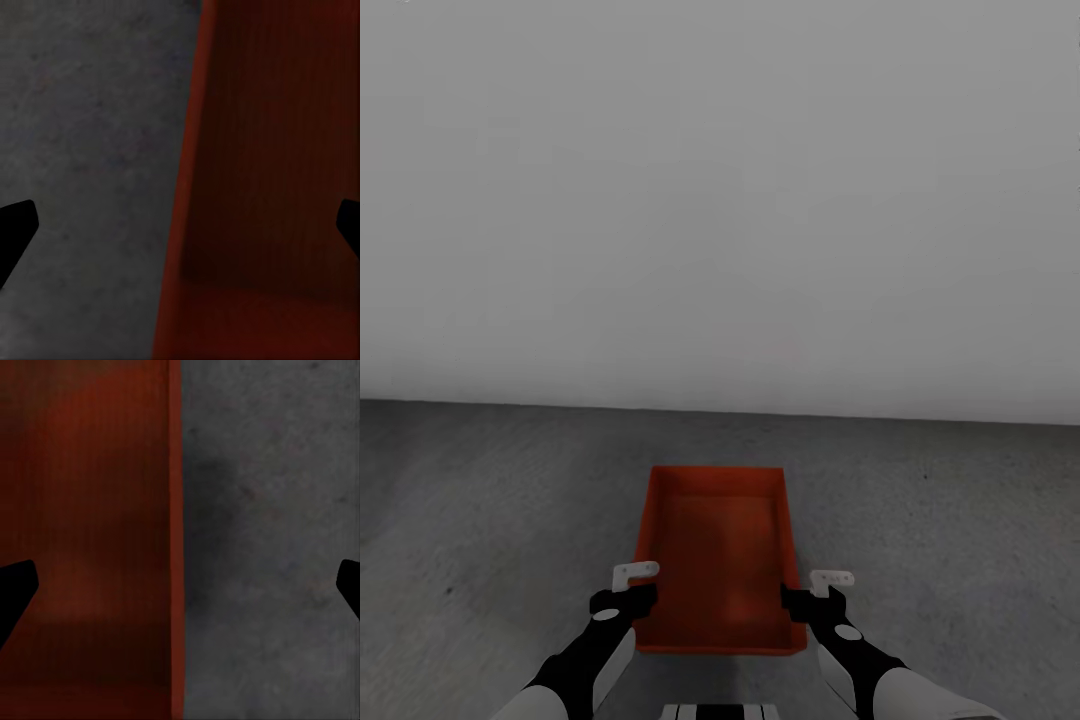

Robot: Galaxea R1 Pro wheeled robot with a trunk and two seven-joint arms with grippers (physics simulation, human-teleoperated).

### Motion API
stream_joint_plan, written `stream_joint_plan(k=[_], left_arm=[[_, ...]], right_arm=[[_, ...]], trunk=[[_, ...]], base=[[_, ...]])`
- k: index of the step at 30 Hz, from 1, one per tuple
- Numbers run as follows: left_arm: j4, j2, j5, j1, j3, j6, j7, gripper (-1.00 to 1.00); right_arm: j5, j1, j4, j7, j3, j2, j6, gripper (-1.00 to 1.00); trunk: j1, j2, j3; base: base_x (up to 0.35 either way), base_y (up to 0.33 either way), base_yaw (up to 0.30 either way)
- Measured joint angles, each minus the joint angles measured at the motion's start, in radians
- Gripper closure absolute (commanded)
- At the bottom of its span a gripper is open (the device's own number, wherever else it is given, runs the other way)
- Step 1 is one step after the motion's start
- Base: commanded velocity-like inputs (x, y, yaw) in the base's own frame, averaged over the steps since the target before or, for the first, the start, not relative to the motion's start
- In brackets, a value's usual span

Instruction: Move the two storage containers from the living room to the garage. In the garage, place one container on the floor and stack the other container on top of it (either order is fine).

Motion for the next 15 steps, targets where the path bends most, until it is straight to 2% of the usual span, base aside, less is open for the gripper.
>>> stream_joint_plan(k=[15], left_arm=[[0.001,0.0,0.0,0.0,0.001,0.0,-0.001,-1.0]], right_arm=[[0.0,0.0,0.0,0.0,0.0,0.0,0.0,-1.0]], trunk=[[-0.058,0.105,0.047]], base=[[0.0,0.0,0.0]])
